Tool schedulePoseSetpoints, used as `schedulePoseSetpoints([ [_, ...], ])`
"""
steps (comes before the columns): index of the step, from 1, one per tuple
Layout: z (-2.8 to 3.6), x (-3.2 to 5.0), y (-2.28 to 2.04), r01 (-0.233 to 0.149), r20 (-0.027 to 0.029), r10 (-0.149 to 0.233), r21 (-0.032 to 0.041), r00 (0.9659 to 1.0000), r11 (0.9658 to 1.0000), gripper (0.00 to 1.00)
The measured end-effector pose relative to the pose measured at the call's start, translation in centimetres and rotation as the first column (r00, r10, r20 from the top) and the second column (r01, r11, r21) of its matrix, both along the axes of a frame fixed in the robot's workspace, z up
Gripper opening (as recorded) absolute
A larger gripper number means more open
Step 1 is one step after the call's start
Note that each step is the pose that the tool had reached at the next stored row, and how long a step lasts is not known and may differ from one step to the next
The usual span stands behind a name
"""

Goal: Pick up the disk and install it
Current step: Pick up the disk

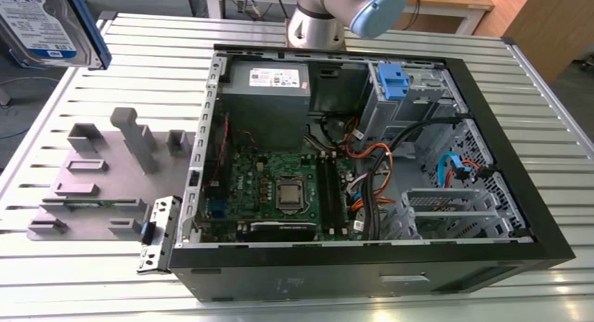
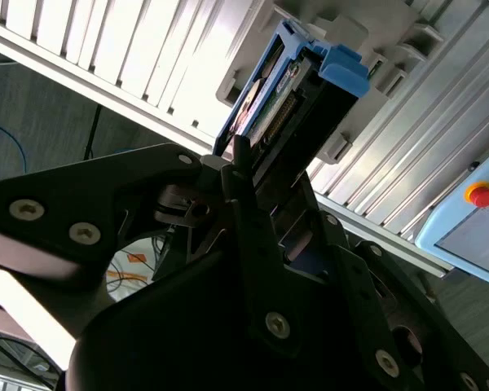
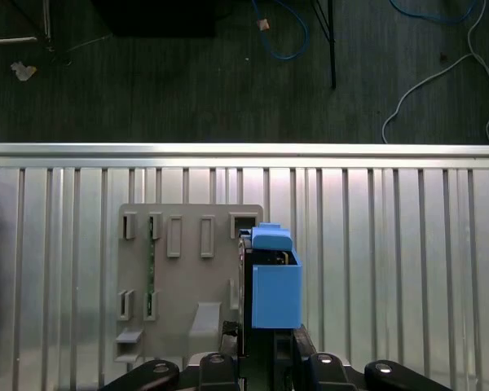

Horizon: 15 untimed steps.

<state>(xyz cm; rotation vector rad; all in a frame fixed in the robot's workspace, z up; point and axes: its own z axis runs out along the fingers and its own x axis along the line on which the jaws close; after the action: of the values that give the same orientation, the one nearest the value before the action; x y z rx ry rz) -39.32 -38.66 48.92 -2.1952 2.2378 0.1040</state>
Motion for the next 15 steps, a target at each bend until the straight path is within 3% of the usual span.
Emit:
schedulePoseSetpoints([
  [15,0.00,0.66,0.00,0.000,0.0000,0.000,0.0001,1.0000,1.0000,0.35],
])
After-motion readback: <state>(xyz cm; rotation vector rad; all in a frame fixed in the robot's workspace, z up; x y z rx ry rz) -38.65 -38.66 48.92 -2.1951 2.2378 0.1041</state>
